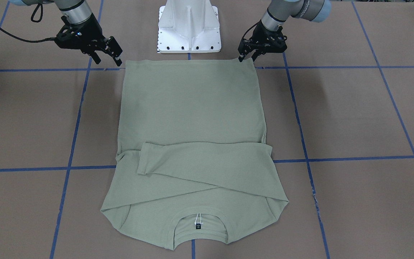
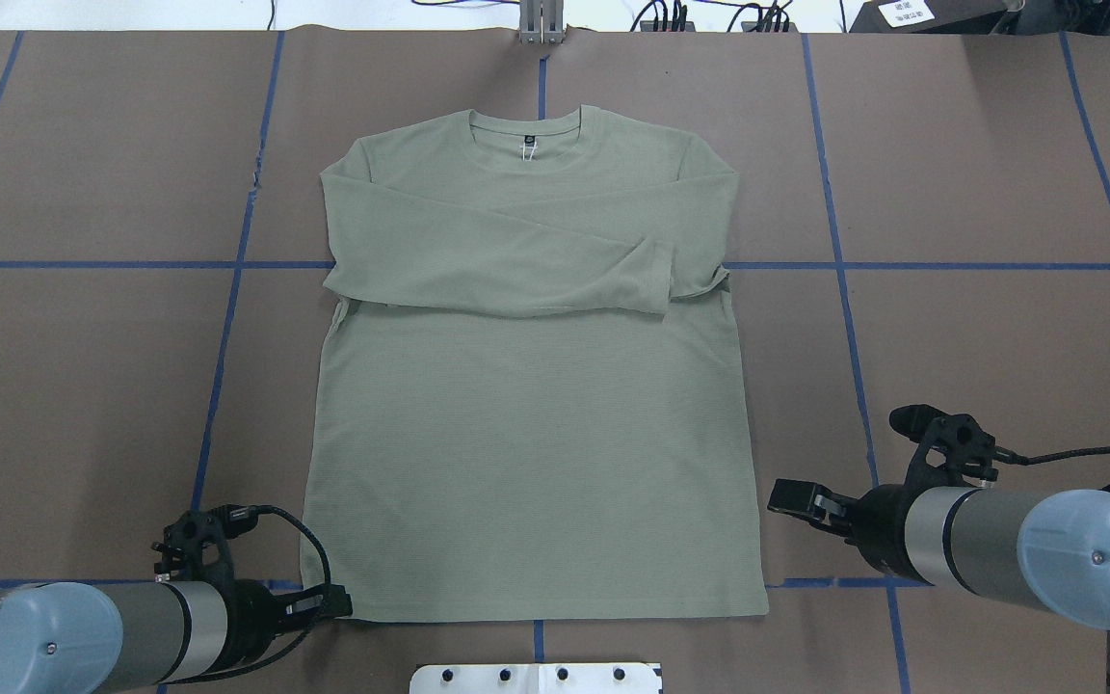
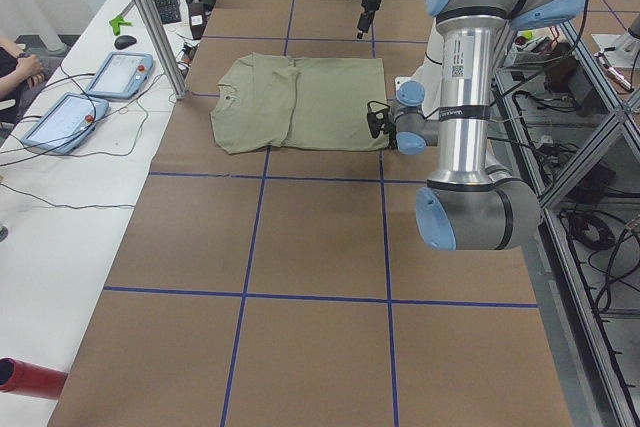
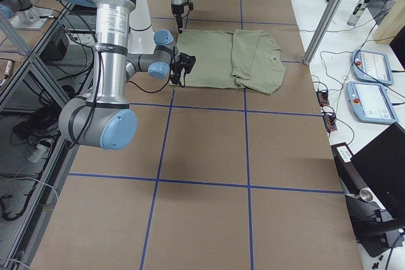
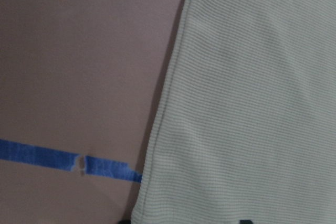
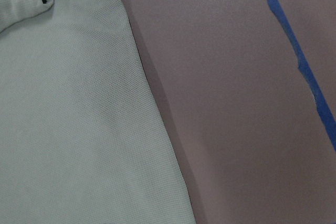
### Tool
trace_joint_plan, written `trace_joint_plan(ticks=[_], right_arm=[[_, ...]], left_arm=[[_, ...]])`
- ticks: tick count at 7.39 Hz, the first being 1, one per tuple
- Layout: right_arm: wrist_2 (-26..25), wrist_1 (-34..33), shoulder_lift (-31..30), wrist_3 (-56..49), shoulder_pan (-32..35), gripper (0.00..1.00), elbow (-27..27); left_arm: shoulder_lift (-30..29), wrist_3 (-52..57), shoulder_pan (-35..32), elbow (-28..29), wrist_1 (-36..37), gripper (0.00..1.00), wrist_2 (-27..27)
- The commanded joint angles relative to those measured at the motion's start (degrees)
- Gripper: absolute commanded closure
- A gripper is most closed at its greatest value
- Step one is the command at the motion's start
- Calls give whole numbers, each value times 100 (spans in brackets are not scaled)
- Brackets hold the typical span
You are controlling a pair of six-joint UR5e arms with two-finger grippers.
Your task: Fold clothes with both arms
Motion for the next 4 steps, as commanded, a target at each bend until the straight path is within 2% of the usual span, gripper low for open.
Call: trace_joint_plan(ticks=[1, 4], right_arm=[[0, 0, 0, 0, 0, 0, -3], [0, -35, -18, 331, -26, 0, -47]], left_arm=[[12, 3, -13, -125, 9, 100, -10], [-6, 3, -13, -222, 9, 100, -45]])
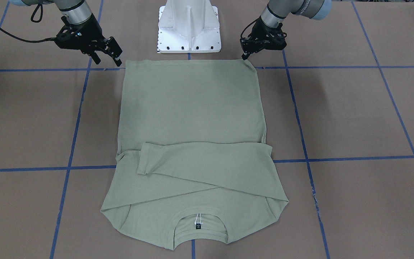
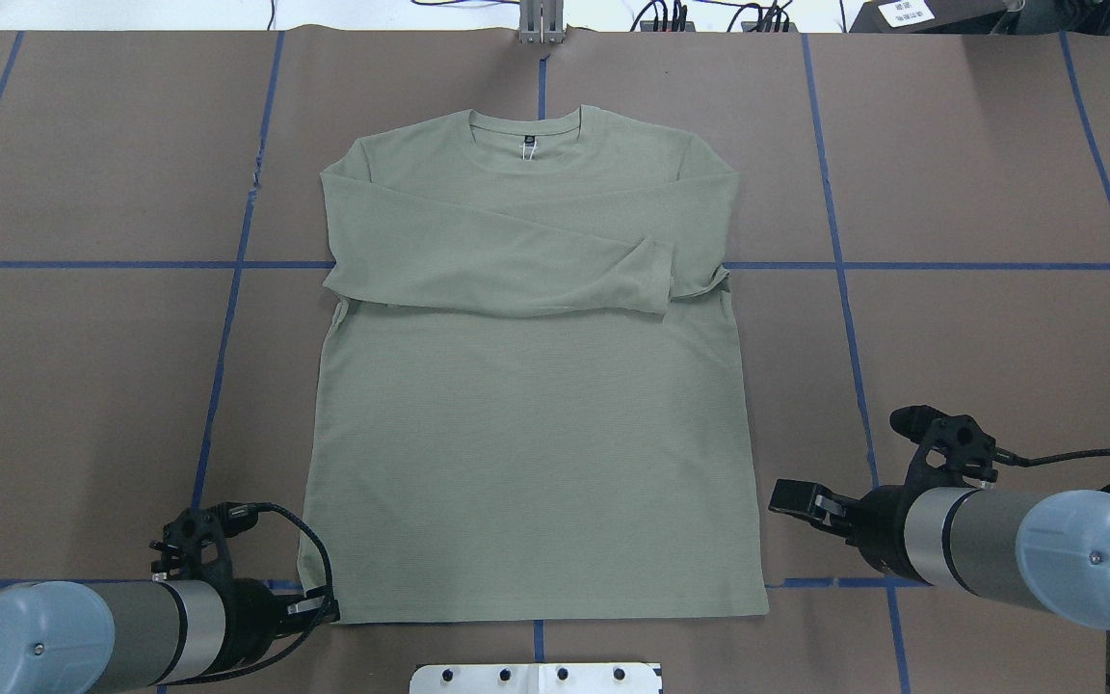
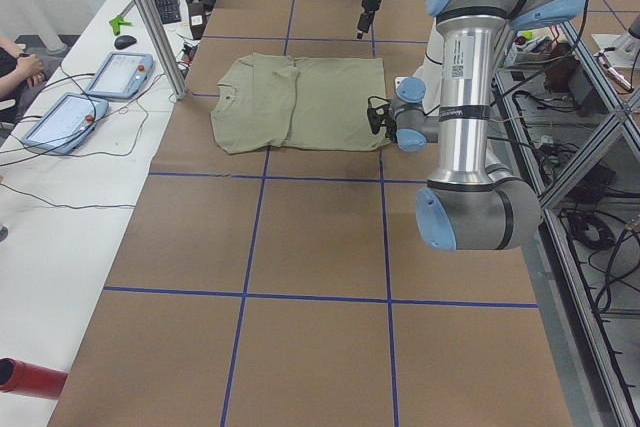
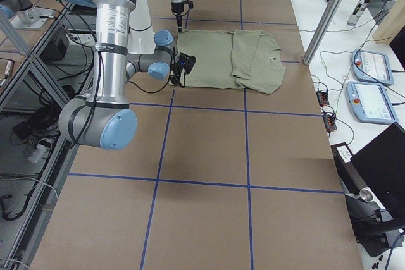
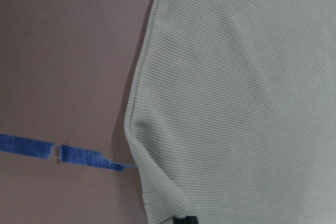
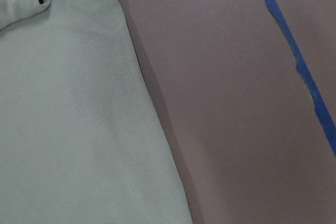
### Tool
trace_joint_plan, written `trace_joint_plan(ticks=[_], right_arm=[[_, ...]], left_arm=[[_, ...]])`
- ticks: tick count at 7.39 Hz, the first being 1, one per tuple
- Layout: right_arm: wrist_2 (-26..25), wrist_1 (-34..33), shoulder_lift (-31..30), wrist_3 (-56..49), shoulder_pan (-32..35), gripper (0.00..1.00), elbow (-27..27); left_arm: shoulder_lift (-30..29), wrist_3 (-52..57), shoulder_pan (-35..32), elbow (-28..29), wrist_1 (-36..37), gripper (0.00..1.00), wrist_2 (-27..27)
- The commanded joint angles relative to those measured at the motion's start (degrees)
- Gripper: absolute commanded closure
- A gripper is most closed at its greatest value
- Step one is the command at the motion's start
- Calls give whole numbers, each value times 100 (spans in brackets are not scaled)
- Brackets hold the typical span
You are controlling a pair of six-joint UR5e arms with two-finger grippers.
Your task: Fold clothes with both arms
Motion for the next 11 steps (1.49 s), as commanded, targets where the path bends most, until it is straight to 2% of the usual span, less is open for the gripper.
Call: trace_joint_plan(ticks=[1, 2, 3, 4, 5, 11], right_arm=[[2, -32, 0, 275, -14, 0, -26], [2, -32, 9, 275, -23, 0, -26], [2, -32, 9, 275, -23, 0, -26], [2, -32, 9, 275, -14, 0, -26], [2, -32, 18, 275, -23, 0, -34], [2, -32, 18, 284, -23, 0, -26]], left_arm=[[37, 9, -9, -65, 0, 100, -32], [38, 9, -35, -82, 9, 100, -32], [38, 18, -53, -117, 18, 72, -32], [29, 61, -62, -135, 244, 40, -32], [-23, 105, -19, -135, 690, 37, -41], [29, 106, 8, -56, 730, 39, -32]])
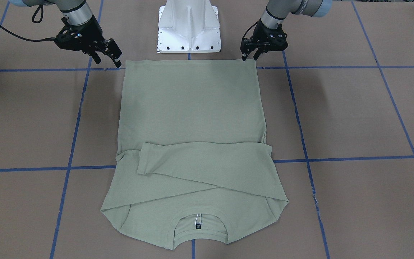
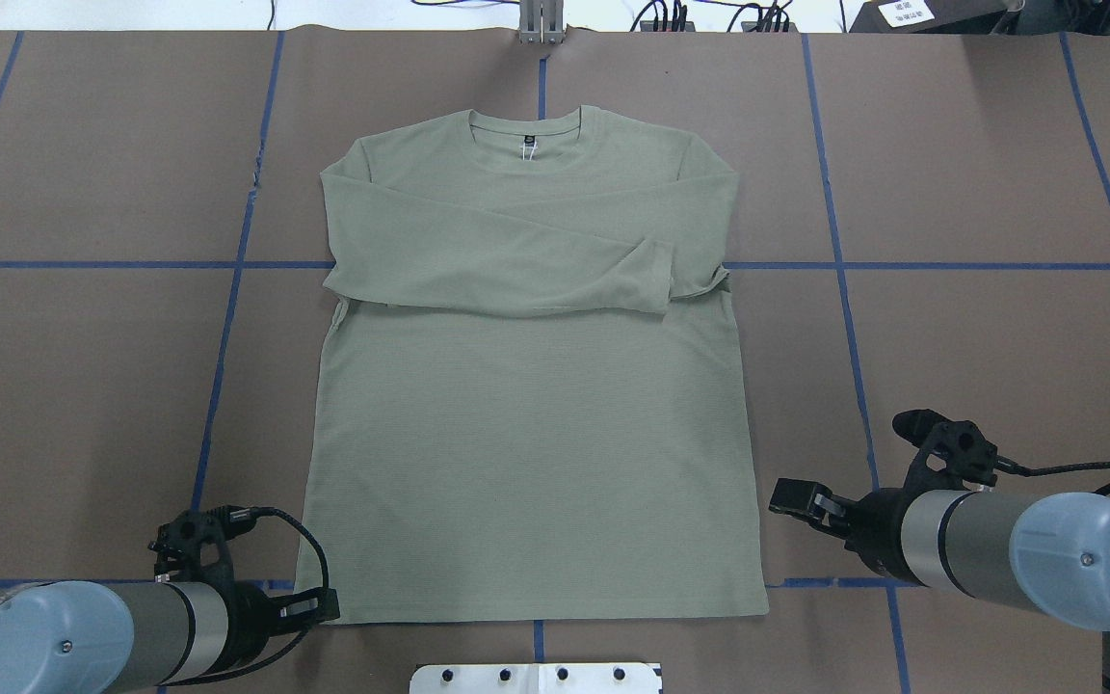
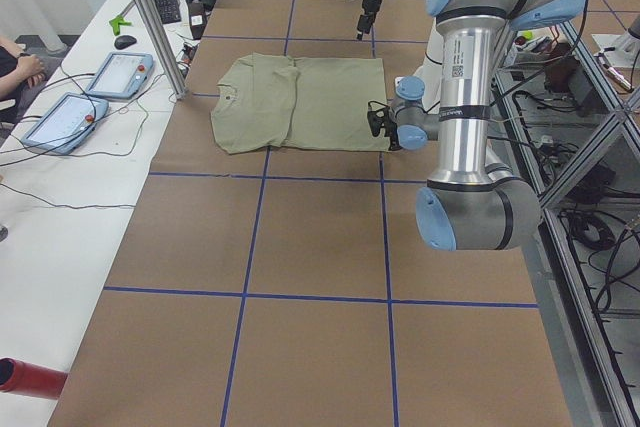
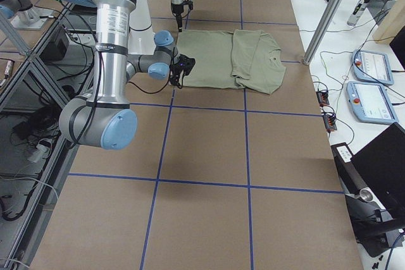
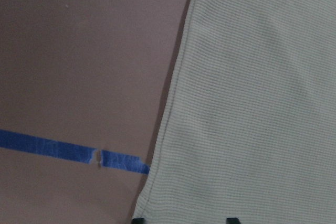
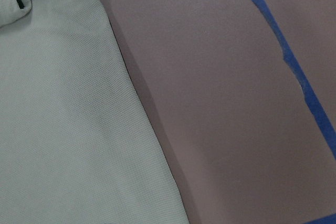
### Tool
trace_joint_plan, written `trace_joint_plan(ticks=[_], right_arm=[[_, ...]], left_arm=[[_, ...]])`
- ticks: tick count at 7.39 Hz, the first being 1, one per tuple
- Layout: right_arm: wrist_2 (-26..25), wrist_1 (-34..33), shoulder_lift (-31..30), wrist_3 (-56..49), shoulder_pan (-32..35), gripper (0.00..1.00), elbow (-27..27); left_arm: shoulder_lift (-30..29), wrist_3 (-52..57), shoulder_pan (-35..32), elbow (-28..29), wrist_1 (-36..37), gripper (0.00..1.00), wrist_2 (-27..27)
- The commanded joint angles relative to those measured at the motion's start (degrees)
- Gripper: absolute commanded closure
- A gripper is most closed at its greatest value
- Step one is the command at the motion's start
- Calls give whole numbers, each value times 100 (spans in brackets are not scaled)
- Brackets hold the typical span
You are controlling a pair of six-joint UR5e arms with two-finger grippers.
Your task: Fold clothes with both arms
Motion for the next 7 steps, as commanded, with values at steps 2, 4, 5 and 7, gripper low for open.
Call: trace_joint_plan(ticks=[2, 4, 5, 7], right_arm=[[0, 0, 0, -2, 0, 0, 5], [0, 0, 0, -2, 0, 0, 5], [0, 0, 0, 6, 0, 0, 5], [0, 0, 0, -2, 0, 0, 5]], left_arm=[[30, 0, 9, 18, 10, 39, 16], [30, 0, 9, 36, 10, 39, 16], [30, 0, 9, 36, 10, 39, 16], [4, -9, 27, 80, 10, 51, 24]])
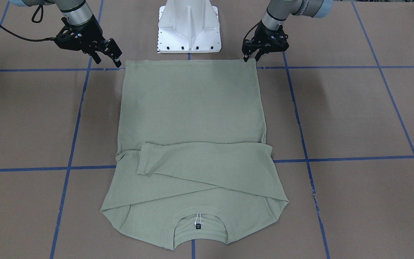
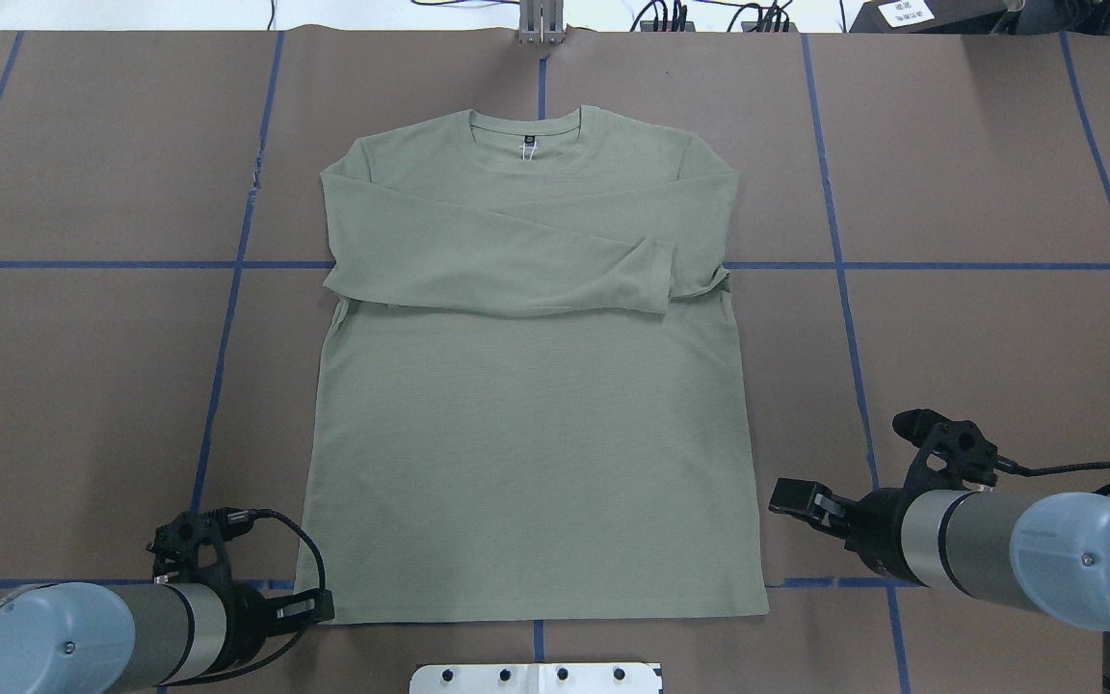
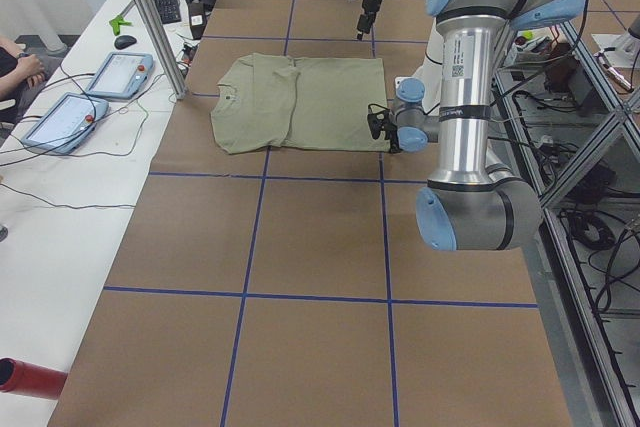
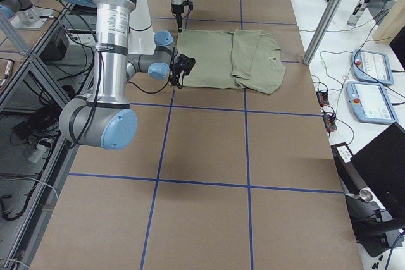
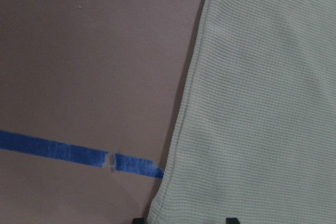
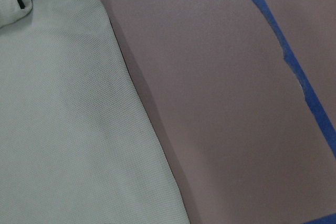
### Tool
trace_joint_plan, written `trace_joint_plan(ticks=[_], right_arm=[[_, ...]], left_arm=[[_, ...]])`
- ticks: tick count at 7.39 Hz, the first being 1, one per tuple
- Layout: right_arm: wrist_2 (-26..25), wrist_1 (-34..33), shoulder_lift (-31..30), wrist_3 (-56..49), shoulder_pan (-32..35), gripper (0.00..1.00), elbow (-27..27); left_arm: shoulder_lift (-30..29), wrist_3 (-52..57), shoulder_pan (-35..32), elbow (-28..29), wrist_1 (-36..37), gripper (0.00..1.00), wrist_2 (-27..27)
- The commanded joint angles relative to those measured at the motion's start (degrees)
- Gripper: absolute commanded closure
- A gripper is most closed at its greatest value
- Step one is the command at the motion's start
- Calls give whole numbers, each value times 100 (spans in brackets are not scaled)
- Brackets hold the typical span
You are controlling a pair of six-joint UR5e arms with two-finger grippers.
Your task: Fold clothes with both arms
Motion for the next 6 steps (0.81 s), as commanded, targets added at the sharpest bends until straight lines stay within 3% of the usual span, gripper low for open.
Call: trace_joint_plan(ticks=[1, 3, 6], right_arm=[[0, 0, 0, 6, 0, 0, 0], [0, 0, 0, 6, 0, 0, 0], [0, 0, -9, 67, -17, 0, 0]], left_arm=[[-16, -7, 9, 22, 0, 60, 7], [-25, -7, 0, 22, 0, 100, 7], [-68, -7, -43, -91, 0, 100, -2]])
